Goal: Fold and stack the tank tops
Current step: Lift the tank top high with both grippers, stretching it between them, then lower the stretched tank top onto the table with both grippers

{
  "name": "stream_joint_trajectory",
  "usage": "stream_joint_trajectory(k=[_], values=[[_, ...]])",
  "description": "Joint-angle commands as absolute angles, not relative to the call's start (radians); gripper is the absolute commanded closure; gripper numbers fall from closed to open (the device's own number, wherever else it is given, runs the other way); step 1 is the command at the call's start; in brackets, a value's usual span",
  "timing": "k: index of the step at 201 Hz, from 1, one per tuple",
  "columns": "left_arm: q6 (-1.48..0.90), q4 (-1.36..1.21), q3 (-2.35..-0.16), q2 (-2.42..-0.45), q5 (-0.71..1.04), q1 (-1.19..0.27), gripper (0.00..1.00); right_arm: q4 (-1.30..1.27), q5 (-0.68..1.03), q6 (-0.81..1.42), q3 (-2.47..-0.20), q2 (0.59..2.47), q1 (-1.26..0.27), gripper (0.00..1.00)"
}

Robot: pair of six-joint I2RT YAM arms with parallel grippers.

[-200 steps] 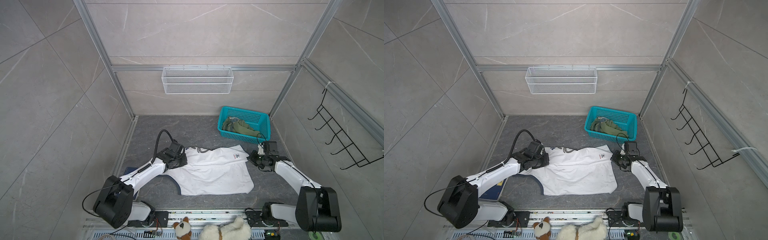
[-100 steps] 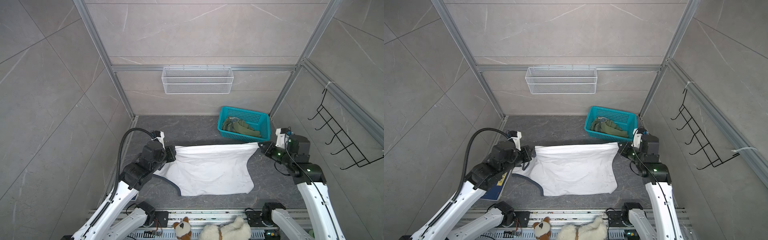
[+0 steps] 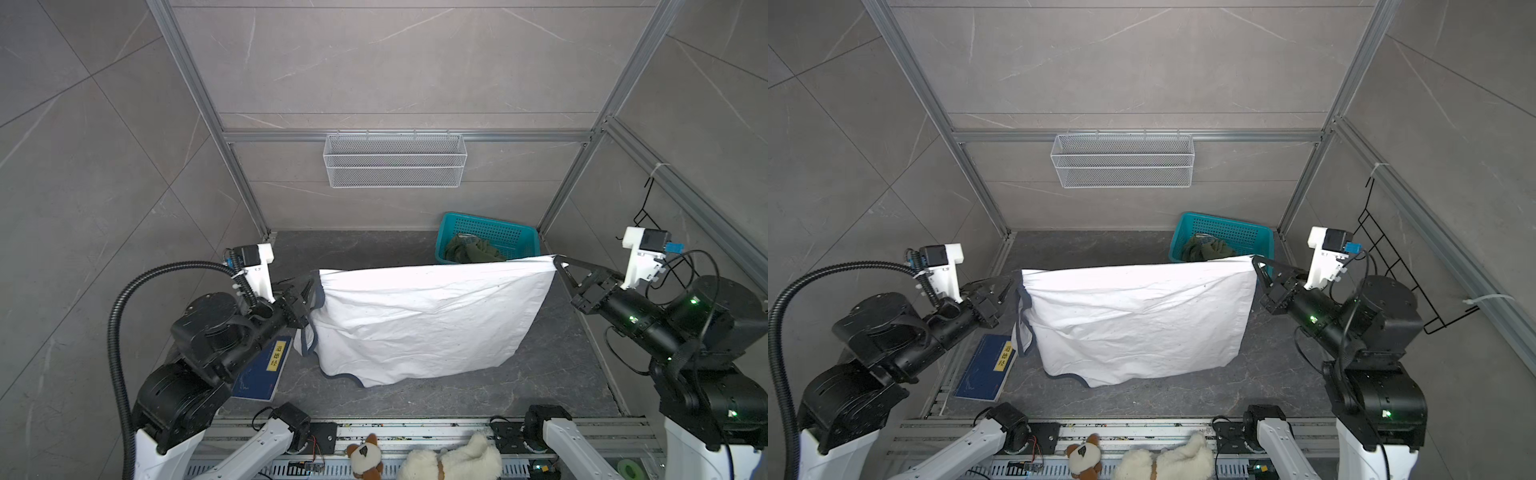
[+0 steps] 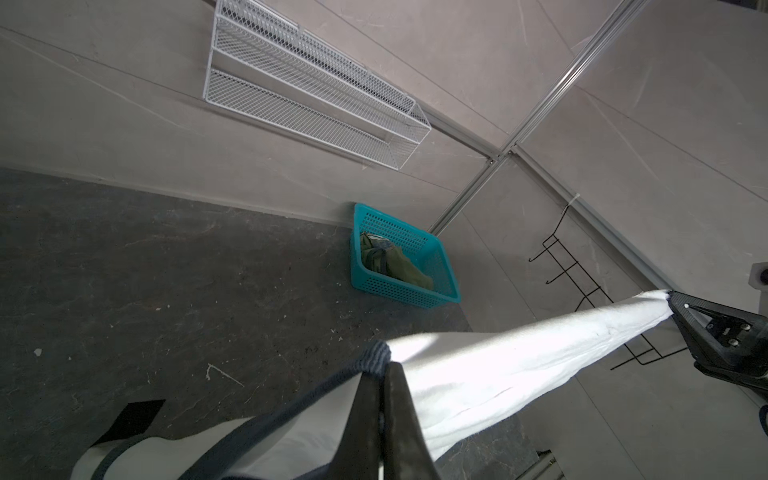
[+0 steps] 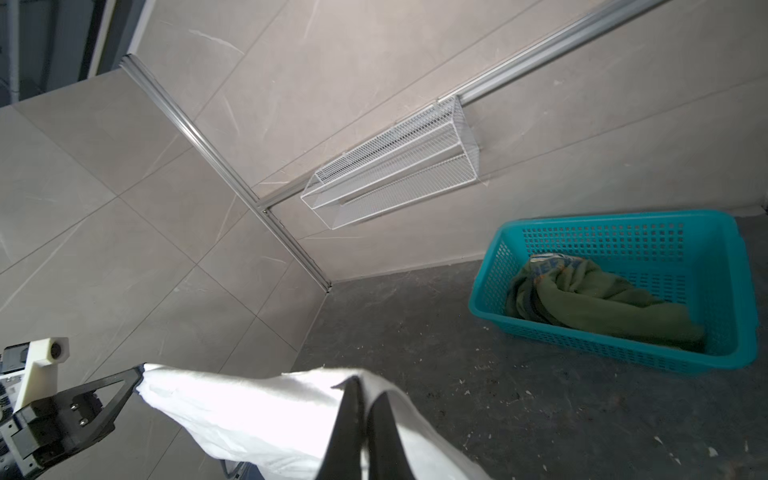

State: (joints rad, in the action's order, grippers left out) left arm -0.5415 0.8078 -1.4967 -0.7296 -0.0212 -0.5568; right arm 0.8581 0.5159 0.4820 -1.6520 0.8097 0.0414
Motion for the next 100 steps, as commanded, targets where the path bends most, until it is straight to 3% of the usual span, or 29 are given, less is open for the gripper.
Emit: stream_joint_trajectory(k=[1, 48, 100], values=[[-0.506, 0.858, -1.582, -0.692, 0.029, -0.558, 1.00, 0.908, 0.549, 0.478, -1.733, 0.781, 0.038, 1.00], [-0.520, 0.911, -1.678, -0.667, 0.072, -0.526, 1.00, 0.951, 0.531, 0.496, -1.860, 0.752, 0.041, 1.00], [-0.509, 0.924, -1.657, -0.796, -0.043, -0.502, 1.00, 0.869, 0.517, 0.555, -1.704, 0.772, 0.039, 1.00]])
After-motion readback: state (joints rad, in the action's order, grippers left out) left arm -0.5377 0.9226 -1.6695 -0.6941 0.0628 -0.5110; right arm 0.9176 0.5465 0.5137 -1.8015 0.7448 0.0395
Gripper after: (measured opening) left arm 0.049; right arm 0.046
